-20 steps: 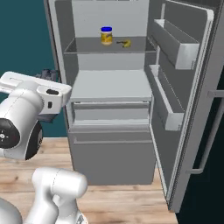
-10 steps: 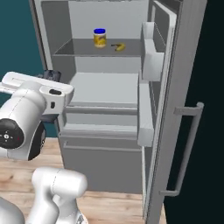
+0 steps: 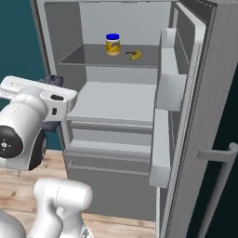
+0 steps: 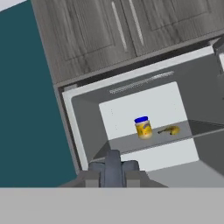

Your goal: Move the mayonnaise and banana from the second highest shelf to the top shelf to make space. Then, place the pitcher from the counter on the cleared second highest shelf.

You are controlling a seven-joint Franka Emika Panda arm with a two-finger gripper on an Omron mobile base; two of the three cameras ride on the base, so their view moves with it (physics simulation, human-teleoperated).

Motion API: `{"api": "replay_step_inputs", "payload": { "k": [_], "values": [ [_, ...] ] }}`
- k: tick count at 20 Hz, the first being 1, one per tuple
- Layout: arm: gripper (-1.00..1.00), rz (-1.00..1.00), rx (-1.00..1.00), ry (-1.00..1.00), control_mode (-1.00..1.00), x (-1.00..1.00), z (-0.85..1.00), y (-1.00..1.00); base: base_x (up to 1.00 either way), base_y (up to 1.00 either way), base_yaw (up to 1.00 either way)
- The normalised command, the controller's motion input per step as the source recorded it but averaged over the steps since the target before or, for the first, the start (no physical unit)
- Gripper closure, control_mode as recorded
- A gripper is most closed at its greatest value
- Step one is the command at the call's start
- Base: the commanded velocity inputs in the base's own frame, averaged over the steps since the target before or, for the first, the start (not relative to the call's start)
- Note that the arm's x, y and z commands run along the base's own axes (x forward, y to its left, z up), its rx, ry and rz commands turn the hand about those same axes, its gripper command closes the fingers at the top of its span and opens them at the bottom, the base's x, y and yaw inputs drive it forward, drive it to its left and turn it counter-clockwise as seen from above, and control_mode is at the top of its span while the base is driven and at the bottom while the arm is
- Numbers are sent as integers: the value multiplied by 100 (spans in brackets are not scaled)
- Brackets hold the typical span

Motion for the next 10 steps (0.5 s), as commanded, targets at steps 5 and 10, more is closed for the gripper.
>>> {"api": "replay_step_inputs", "payload": {
  "k": [5, 10],
  "values": [
    [100, 0, 0, 0, 100, 0, 0, 0, 80, -6, 0],
    [100, 0, 0, 0, 100, 0, 0, 0, 50, 0, 0]
  ]
}}
